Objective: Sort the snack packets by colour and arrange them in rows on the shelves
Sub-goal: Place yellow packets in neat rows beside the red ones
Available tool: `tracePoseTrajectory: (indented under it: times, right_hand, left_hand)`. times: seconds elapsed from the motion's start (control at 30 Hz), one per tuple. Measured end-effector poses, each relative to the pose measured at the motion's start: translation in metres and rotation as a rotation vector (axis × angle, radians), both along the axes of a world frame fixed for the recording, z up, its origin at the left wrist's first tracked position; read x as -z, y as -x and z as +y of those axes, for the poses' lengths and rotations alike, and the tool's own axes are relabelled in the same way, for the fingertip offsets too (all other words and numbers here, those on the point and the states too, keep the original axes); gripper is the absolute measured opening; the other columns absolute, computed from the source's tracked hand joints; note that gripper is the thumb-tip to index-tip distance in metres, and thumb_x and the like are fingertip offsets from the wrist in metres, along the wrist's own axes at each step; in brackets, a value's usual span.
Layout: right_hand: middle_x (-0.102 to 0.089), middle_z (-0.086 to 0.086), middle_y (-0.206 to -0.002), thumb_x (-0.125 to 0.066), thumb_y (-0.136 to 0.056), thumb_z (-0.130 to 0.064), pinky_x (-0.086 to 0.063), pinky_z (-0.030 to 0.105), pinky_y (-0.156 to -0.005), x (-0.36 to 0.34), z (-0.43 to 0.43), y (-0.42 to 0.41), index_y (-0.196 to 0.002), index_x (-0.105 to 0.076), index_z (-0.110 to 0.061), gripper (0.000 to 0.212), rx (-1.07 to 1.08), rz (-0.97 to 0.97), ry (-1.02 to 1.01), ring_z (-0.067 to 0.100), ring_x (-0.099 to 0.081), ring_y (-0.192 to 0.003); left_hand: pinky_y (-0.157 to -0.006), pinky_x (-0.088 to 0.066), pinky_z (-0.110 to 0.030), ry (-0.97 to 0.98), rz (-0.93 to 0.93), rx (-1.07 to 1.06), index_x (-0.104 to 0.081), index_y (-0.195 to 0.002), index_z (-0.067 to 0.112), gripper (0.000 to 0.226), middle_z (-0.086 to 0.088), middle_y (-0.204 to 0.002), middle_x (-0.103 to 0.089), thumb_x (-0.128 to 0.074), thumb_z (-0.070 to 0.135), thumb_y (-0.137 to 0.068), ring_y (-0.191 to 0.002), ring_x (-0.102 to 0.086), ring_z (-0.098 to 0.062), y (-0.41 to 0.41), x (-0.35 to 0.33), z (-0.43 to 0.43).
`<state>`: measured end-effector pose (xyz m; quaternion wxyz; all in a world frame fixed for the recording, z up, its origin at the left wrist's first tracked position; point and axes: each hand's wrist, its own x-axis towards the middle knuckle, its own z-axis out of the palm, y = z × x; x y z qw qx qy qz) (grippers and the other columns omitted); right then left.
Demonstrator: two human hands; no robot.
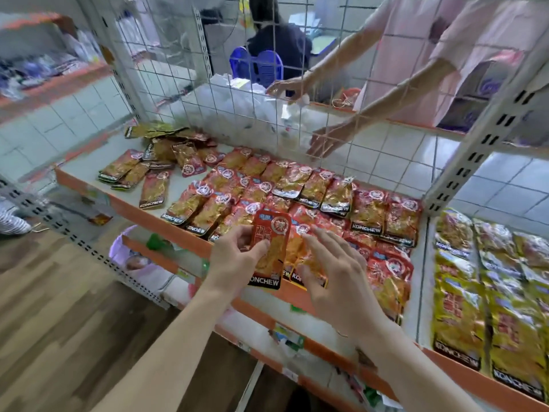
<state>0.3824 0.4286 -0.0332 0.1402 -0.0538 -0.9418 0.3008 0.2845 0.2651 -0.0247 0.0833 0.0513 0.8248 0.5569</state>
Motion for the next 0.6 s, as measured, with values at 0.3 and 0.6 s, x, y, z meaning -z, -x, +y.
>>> tracePoseTrajectory:
  times: [0.3, 0.6]
  right_hand:
    - [-0.036, -0.010, -0.156, -0.065, -0.093, -0.035, -0.018, 0.044, -0.121, 0.005, 0.012, 0.029, -0.146, -0.045, -0.027, 0.058, 0.133, 0.015, -0.017, 0.007, -0.022, -0.147]
    - [-0.036, -0.008, -0.157, -0.055, -0.092, -0.040, -0.020, 0.047, -0.119, 0.017, -0.003, 0.035, -0.147, -0.044, -0.026, 0.058, 0.302, -0.045, -0.060, 0.008, -0.022, -0.148]
  left_hand:
    - [-0.076, -0.056, -0.018, 0.064, 0.067, 0.216, -0.064, -0.120, 0.016, 0.033, 0.011, -0.101, -0.071, -0.074, 0.024, -0.090, -0.093, -0.067, -0.003, 0.052, 0.013, 0.025]
    - [-0.076, -0.054, -0.023, 0.260, 0.301, 0.452, -0.059, -0.129, 0.011, 0.042, 0.001, -0.104, -0.072, -0.071, 0.027, -0.092, -0.086, -0.066, -0.010, 0.063, 0.025, 0.029]
